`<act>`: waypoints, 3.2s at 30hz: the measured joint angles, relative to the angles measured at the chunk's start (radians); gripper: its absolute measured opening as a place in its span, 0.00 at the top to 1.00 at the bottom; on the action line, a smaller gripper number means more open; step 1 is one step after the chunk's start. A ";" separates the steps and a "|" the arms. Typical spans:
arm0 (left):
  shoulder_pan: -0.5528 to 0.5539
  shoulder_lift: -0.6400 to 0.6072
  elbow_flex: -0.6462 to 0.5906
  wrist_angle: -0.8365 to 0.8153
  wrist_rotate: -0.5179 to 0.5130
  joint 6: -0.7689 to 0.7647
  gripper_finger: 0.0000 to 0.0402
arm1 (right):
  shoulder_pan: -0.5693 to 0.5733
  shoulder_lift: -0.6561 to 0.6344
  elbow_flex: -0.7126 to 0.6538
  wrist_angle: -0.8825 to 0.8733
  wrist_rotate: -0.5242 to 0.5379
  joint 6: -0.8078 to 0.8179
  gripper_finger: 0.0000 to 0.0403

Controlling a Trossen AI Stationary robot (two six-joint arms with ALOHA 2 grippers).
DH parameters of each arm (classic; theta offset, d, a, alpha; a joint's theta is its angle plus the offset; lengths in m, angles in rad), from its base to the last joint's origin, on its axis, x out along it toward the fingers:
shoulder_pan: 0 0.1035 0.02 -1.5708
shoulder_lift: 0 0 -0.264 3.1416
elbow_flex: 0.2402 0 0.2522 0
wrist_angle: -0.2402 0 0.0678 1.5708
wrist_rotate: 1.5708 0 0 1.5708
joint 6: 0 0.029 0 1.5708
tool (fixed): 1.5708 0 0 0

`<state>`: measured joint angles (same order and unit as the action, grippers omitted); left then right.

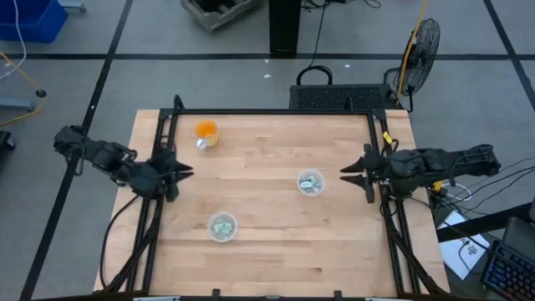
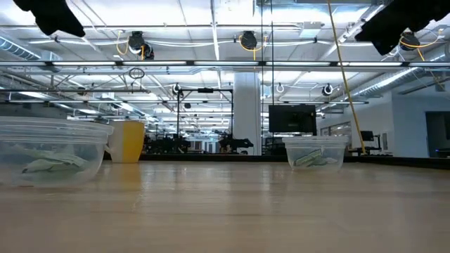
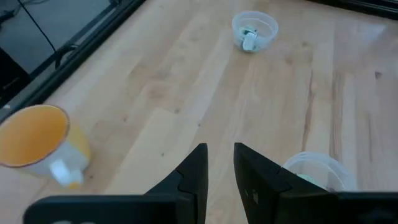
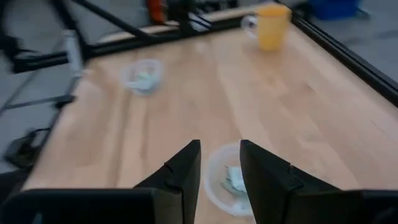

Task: Pick and place Stevia / Truvia into bins
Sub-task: Return to Home Position

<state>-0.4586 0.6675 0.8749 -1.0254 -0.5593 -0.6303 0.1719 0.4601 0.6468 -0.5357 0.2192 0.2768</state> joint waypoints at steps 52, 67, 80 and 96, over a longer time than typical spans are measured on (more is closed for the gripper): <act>0.270 -0.643 -0.514 0.621 0.177 0.472 0.80 | -0.002 -0.459 -0.293 0.186 -0.033 -0.050 0.74; 0.270 -0.636 -0.835 1.103 0.349 0.597 0.80 | -0.002 -0.459 -0.390 0.300 -0.037 0.008 0.74; 0.355 -0.658 -0.834 1.114 0.350 0.647 0.80 | -0.002 -0.459 -0.390 0.323 -0.031 -0.039 0.74; 0.382 -0.653 -0.834 1.110 0.472 0.663 0.80 | -0.002 -0.459 -0.460 0.333 -0.037 -0.061 0.74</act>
<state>-0.0761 0.0147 0.0410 0.0850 -0.0874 0.0325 0.1699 0.0013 0.1868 -0.2028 0.1824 0.2156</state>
